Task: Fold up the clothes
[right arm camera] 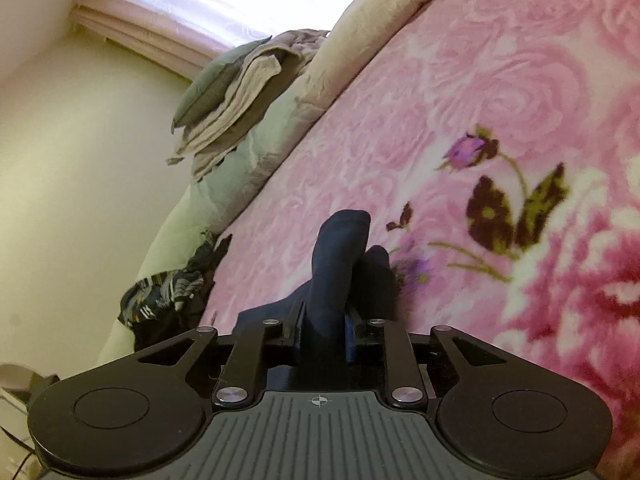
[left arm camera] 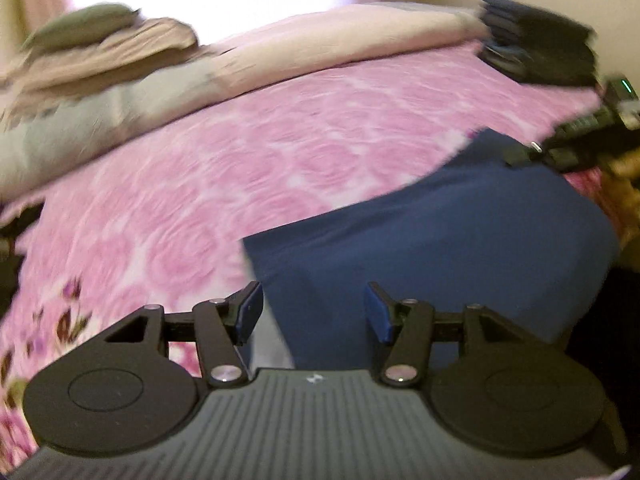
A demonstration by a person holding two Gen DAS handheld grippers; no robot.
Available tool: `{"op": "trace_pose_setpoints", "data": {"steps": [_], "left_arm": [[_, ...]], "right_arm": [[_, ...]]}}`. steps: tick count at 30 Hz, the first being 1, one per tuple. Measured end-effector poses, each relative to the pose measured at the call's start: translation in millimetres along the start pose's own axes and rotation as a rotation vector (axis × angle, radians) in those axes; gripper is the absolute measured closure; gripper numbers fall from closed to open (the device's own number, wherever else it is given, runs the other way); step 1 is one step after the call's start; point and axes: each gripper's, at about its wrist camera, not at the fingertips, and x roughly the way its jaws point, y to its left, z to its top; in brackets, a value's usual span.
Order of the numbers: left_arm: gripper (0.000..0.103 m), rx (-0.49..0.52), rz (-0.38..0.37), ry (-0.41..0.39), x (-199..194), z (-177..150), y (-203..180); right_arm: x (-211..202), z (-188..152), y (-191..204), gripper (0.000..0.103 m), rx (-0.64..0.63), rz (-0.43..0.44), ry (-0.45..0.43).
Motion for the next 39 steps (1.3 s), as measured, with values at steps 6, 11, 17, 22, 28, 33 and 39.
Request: {"op": "trace_pose_setpoints", "data": {"steps": [6, 11, 17, 22, 28, 33, 39], "left_arm": [[0.048, -0.134, -0.064, 0.058, 40.3, 13.7, 46.0], [0.049, -0.209, -0.155, 0.132, 90.5, 26.1, 77.9], [0.082, -0.254, -0.241, 0.175, 114.9, 23.6, 88.7], [0.103, -0.256, -0.229, 0.038, 73.7, 18.6, 85.3], [0.103, -0.370, -0.220, -0.073, 5.2, -0.6, 96.3], [0.102, -0.407, -0.192, 0.042, 56.4, -12.8, 101.5], [0.102, -0.377, -0.166, 0.012, 54.7, -10.3, 99.7]], "right_arm": [[7.4, 5.5, 6.5, 0.081, -0.046, -0.012, 0.021], [9.3, 3.8, 6.1, 0.081, -0.079, -0.022, 0.027], [13.9, 2.6, -0.4, 0.081, -0.059, -0.023, 0.007], [16.3, 2.5, 3.7, 0.083, -0.059, -0.050, 0.006], [7.8, 12.5, 22.7, 0.094, -0.071, 0.002, 0.021], [40.0, 12.8, 8.0, 0.094, -0.047, -0.105, 0.102], [36.9, 17.7, 6.2, 0.094, -0.035, -0.026, 0.113]]}}
